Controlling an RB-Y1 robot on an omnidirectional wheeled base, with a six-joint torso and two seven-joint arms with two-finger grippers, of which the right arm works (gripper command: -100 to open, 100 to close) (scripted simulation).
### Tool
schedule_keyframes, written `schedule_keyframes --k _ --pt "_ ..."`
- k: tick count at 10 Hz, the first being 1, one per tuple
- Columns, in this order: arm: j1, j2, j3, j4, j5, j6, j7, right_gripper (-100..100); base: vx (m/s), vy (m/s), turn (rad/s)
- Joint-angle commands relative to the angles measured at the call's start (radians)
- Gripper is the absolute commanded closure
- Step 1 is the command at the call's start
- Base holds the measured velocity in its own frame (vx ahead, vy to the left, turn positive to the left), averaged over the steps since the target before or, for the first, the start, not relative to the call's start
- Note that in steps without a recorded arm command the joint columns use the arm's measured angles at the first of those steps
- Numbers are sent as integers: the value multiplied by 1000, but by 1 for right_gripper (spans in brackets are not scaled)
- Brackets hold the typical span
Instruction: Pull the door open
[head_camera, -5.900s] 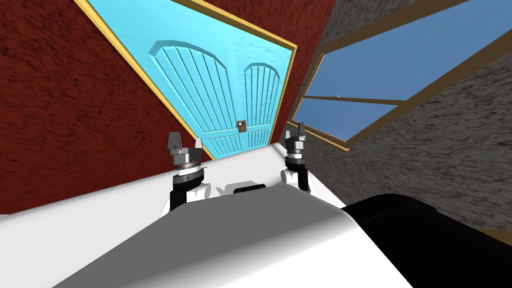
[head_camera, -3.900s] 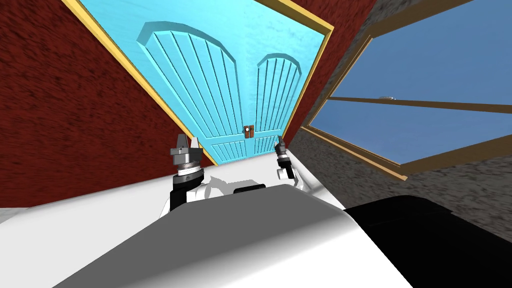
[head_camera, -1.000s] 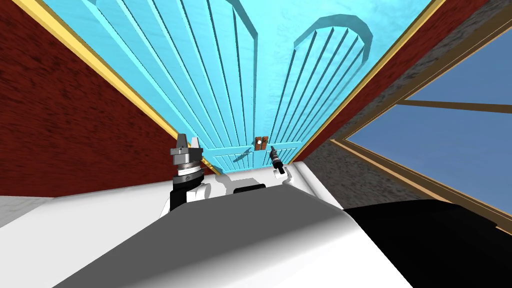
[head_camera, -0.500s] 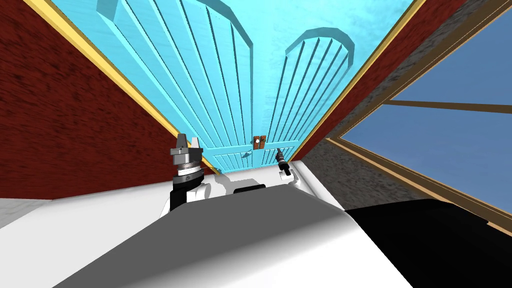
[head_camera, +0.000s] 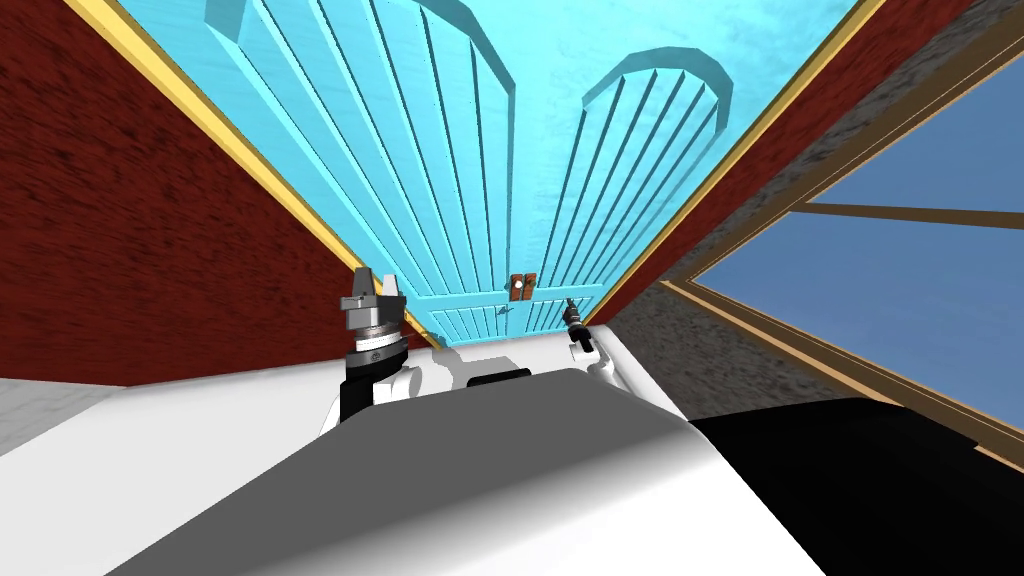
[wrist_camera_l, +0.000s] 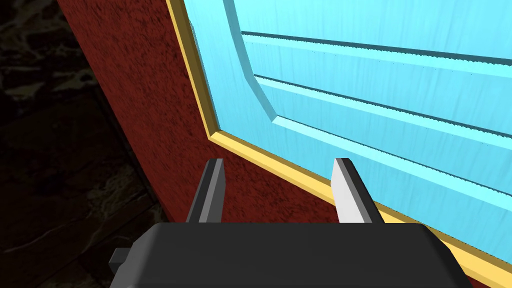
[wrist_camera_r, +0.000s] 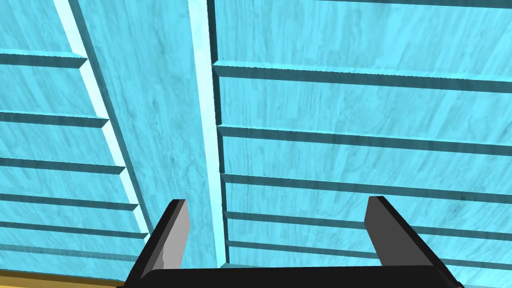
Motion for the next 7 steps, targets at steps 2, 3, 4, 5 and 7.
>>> schedule_keyframes --k 2,3,4,5,7 --pt "-11 -6 -10 6 -9 -6 -5 -100 185 -21 141" --pt "-22 -3 -5 8 -10 -10 -7 -100 194 -5 156" --pt "-31 0 1 8 -11 -13 -8 -100 184 14 145" --pt "-42 7 12 6 -10 -17 -9 -100 179 38 170" --pt "-65 23 37 -1 -7 -24 -9 -100 213 99 166"
